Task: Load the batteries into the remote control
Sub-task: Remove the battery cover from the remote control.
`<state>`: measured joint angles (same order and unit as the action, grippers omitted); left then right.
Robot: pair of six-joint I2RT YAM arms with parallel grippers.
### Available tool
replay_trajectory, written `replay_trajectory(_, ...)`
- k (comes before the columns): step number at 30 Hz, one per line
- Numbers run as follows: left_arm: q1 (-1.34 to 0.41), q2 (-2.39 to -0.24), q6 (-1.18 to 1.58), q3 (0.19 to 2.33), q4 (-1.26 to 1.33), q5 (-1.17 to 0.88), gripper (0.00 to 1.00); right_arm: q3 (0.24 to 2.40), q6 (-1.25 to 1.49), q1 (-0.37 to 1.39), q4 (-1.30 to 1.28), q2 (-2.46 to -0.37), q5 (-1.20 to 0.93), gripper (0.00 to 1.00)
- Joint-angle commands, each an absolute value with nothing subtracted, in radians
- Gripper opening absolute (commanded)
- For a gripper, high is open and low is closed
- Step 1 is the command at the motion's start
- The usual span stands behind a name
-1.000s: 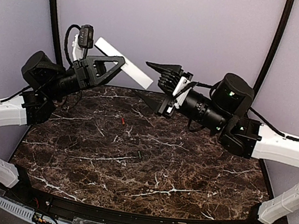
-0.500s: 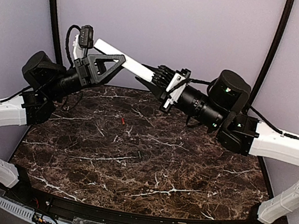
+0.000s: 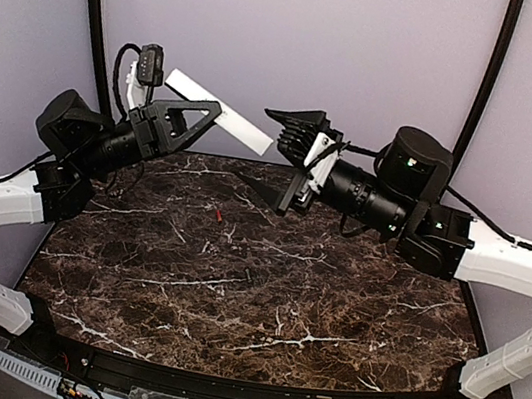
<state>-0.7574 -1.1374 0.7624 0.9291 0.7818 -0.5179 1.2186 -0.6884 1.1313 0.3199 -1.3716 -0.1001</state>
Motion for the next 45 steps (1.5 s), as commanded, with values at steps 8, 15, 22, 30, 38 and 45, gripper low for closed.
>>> replay_trajectory(8, -0.758, -1.166, 0.801, 0.972, 0.809, -0.583, 0.0, 1.294, -0.79, 1.144, 0.393, -1.45, -0.159, 0.84)
replay_trajectory(15, -0.758, -1.16, 0.801, 0.963, 0.803, -0.577, 0.0, 1.333, -0.811, 1.144, 0.392, -1.485, -0.187, 0.62)
replay_trajectory(22, -0.759, -1.157, 0.79, 0.962, 0.796, -0.569, 0.0, 1.311, -0.785, 1.144, 0.365, -1.469, -0.188, 0.27)
replay_trajectory(30, -0.75, -1.127, 0.756, 0.961, 0.776, -0.545, 0.0, 1.265, -0.74, 1.144, 0.31, -1.424, -0.134, 0.02)
replay_trajectory(38, -0.704, -1.097, 0.765, 0.949, 0.755, -0.521, 0.0, 1.171, -0.687, 1.144, 0.26, -1.347, -0.044, 0.11)
replay_trajectory(45, -0.692, -1.106, 0.797, 0.942, 0.768, -0.533, 0.0, 1.127, -0.655, 1.144, 0.247, -1.299, -0.007, 0.36)
